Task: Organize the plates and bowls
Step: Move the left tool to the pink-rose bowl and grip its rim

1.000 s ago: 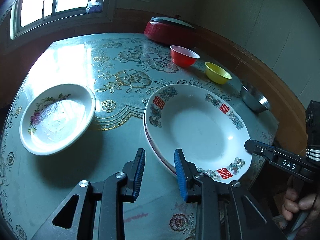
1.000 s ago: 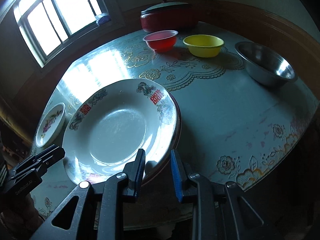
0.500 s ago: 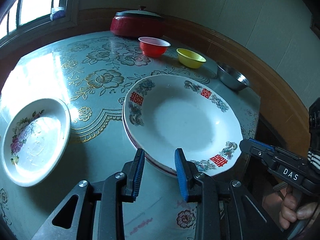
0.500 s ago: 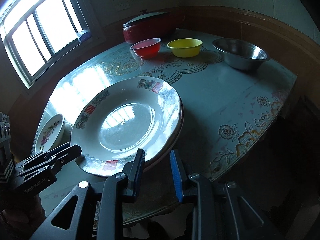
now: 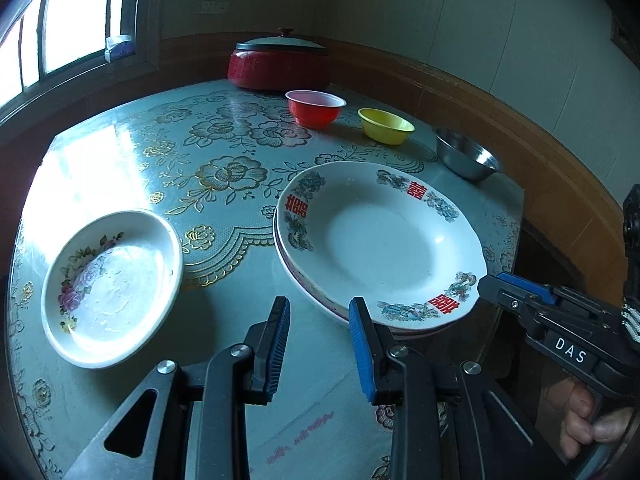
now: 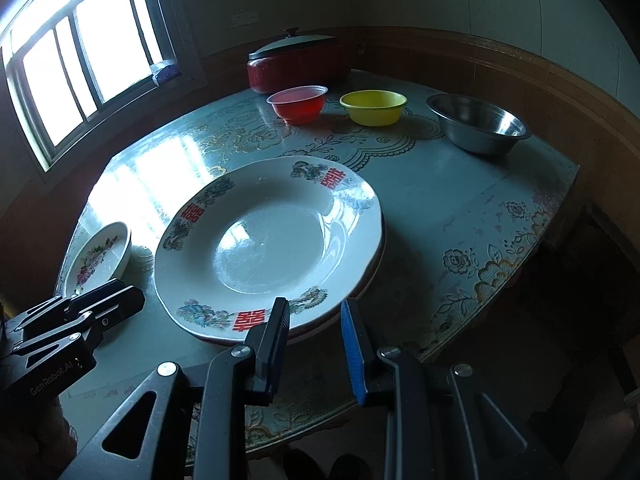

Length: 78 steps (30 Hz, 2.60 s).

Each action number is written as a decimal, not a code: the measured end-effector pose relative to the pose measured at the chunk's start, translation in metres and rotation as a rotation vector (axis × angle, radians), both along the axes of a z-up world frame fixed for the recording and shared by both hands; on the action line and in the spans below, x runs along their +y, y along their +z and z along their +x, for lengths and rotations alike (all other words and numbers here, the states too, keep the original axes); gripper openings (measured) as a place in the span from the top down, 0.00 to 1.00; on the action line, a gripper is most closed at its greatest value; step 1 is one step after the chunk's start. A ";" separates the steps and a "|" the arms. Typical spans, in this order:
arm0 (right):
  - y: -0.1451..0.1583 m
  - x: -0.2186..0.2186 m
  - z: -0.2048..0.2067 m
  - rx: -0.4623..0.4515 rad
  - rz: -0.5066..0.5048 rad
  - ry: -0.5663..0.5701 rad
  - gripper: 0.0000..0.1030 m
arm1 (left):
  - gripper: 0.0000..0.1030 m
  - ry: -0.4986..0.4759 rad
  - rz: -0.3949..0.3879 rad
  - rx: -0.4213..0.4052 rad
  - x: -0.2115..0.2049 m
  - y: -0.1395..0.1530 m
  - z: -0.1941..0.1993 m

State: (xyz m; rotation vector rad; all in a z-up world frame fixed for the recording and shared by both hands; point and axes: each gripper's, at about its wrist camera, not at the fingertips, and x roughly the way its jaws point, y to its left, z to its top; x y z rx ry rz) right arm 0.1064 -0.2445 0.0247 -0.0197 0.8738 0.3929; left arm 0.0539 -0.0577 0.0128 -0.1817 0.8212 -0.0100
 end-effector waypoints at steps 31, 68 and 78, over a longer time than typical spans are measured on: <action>-0.026 0.186 0.001 0.266 0.241 0.475 0.78 | 0.70 0.424 -0.103 0.039 0.209 -0.004 -0.082; -0.041 0.187 -0.001 0.268 0.135 0.368 0.87 | 0.88 0.148 -0.252 0.098 0.203 -0.038 -0.049; -0.011 0.136 -0.018 0.194 0.196 0.295 0.87 | 0.88 0.031 -0.233 0.007 0.166 -0.002 -0.043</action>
